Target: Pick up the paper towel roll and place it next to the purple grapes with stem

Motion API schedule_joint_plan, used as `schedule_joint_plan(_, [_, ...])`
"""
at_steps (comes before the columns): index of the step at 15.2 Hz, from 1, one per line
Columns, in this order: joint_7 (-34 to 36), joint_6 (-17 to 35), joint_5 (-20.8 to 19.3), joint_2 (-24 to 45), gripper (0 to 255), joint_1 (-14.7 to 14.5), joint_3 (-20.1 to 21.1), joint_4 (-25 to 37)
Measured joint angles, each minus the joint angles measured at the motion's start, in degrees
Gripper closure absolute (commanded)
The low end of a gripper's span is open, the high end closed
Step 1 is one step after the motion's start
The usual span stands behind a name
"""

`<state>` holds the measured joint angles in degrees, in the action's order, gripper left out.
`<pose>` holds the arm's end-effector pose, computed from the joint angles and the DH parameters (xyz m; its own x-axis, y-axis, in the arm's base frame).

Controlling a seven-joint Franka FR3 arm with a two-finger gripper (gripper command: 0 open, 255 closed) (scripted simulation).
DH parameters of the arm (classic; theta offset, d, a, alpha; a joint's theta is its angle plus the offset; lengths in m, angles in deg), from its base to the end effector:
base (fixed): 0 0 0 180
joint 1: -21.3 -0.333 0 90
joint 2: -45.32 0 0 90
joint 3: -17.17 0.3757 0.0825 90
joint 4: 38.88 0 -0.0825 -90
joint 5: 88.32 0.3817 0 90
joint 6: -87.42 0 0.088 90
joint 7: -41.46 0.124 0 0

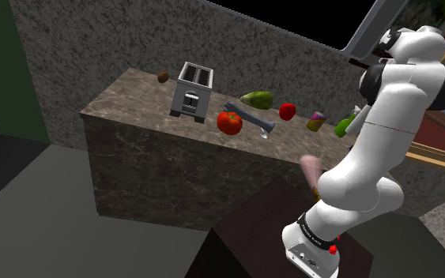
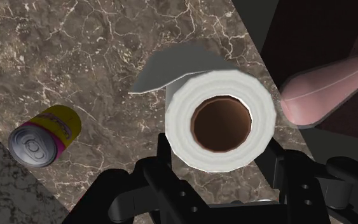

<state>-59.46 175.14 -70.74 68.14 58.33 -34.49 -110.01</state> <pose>0.1795 -0.6310 0.6435 0.9622 0.2722 -0.0088 0.2724 -0.9617 0.0296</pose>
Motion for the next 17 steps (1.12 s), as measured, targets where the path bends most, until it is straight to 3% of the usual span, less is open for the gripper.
schedule_joint_plan(3, [-3.52,-2.14,3.85,5.36,255,7.07,1.02,6.65])
schedule_joint_plan(7, [-6.02,-8.39,11.04,17.21,255,21.80,4.94,25.28])
schedule_joint_plan(8, [-6.37,-8.50,11.52,18.15,255,22.90,5.26,26.26])
schedule_joint_plan(11, [-7.37,-5.85,11.46,18.16,255,22.19,5.07,23.15])
schedule_joint_plan(17, [-8.85,0.70,10.17,15.79,255,17.82,3.88,13.04])
